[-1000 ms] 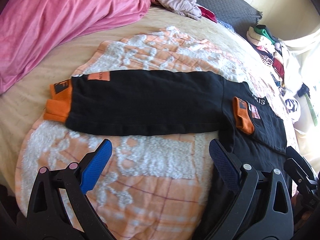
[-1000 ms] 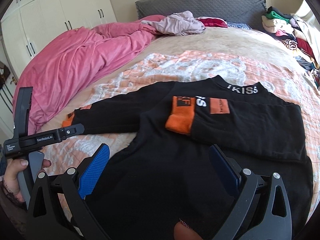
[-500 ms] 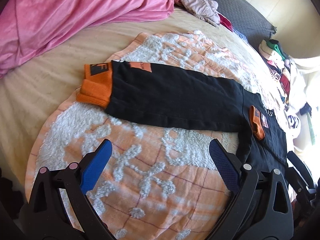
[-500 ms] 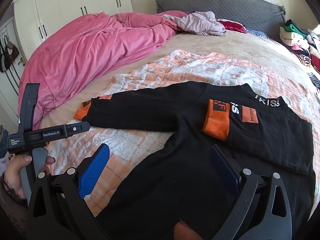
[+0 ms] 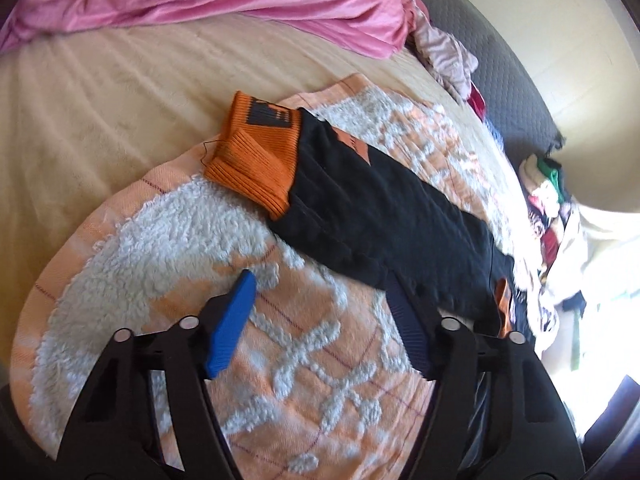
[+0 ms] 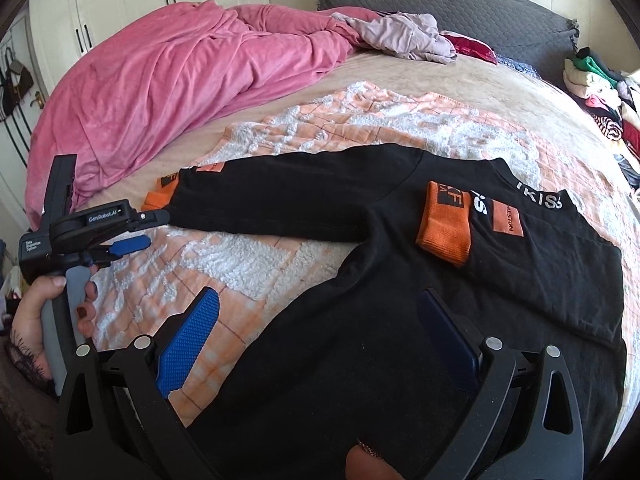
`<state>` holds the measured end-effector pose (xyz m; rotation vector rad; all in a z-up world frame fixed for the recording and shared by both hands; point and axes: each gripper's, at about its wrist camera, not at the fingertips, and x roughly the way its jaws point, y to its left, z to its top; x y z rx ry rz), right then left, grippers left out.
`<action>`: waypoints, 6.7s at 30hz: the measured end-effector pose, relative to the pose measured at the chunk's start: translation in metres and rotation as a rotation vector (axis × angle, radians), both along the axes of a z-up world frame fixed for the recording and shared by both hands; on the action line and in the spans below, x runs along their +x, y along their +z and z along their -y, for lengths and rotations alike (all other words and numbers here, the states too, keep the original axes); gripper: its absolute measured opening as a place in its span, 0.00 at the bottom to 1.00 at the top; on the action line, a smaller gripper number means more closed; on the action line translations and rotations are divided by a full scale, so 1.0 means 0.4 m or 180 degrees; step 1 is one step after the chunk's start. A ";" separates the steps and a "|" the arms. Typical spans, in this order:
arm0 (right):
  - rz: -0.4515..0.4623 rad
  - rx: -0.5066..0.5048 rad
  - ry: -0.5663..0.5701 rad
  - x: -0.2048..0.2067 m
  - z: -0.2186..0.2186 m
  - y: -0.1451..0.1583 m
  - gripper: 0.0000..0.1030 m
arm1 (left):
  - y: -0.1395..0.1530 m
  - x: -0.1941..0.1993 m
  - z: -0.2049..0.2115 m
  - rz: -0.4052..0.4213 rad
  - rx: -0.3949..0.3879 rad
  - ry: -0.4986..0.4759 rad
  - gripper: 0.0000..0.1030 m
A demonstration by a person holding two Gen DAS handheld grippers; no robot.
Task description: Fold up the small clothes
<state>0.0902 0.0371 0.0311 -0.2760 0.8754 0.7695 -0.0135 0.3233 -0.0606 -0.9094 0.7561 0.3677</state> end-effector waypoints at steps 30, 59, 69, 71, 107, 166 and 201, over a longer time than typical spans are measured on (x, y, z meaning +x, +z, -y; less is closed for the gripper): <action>-0.0092 0.0000 -0.0572 0.185 0.211 -0.039 0.96 | 0.188 0.079 0.049 0.0552 0.0753 0.0210 0.08; -0.0163 0.0725 -0.1741 0.324 0.599 0.013 0.96 | 0.187 0.369 0.537 0.0603 0.0797 -0.1548 0.05; -0.0274 0.0771 -0.1714 0.323 0.595 0.003 0.96 | 0.183 0.367 0.596 0.0511 0.0702 -0.1884 0.12; -0.0301 0.0755 -0.1664 0.319 0.575 -0.006 0.96 | 0.191 0.360 0.596 0.0524 0.0694 -0.1898 0.23; -0.0892 0.1014 -0.0599 0.300 0.252 -0.136 0.09 | 0.181 0.272 0.363 0.0238 0.1030 -0.1107 0.67; 0.0054 0.0667 -0.2051 0.440 0.661 -0.020 0.11 | 0.142 0.514 0.637 0.0100 0.1255 -0.2018 0.59; -0.0388 0.0010 -0.1212 0.399 0.498 -0.151 0.42 | 0.038 0.531 0.651 -0.0233 0.1141 -0.2320 0.43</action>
